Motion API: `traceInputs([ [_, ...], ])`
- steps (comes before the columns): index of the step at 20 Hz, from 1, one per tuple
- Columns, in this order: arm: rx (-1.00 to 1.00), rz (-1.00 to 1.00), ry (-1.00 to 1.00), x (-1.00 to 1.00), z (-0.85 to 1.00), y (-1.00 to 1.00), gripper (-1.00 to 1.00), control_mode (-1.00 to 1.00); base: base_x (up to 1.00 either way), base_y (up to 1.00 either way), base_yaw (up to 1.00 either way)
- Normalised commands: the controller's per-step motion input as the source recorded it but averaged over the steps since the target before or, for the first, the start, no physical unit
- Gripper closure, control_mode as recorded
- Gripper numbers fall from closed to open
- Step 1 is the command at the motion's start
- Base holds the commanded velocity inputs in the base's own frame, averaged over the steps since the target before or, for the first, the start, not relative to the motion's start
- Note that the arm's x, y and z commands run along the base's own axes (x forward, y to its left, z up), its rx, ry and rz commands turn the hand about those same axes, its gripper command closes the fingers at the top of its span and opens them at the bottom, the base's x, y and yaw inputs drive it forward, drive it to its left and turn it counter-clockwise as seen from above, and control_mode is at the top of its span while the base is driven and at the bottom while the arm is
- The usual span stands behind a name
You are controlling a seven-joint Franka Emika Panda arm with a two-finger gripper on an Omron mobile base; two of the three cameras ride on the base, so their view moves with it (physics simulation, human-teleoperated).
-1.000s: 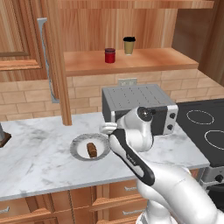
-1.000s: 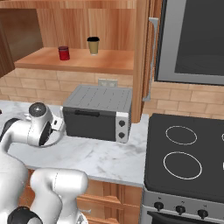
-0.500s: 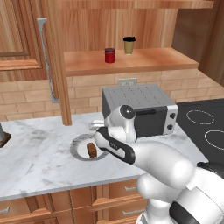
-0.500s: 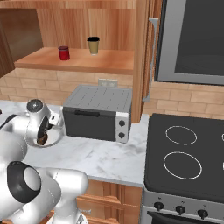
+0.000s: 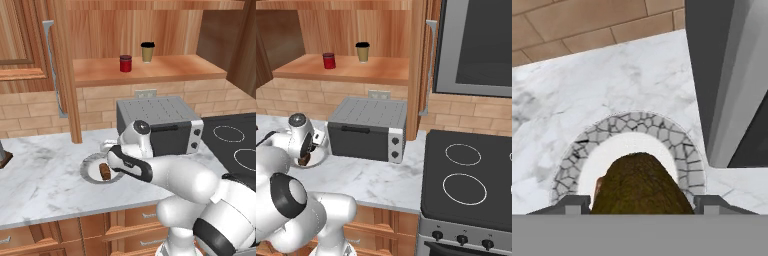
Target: Pick the avocado and bread from the counter and place them on the plate. Then pick the jam from the cabinet and place it next to the plate. Lastly close the cabinet door.
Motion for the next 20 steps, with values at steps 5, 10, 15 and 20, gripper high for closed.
traceInputs([
  [5,0.00,0.00,0.04,0.09,-0.16,0.14,1.00,-1.00,0.00,0.00,0.00],
  [10,0.00,0.00,0.00,0.13,-0.06,0.13,-1.00,-1.00,0.00,0.00,0.00],
  [15,0.00,0.00,0.00,0.02,0.06,0.02,-1.00,-1.00,0.00,0.00,0.00],
  [20,0.00,-0.01,-0.03,0.00,0.39,0.09,-1.00,-1.00,0.00,0.00,0.00],
])
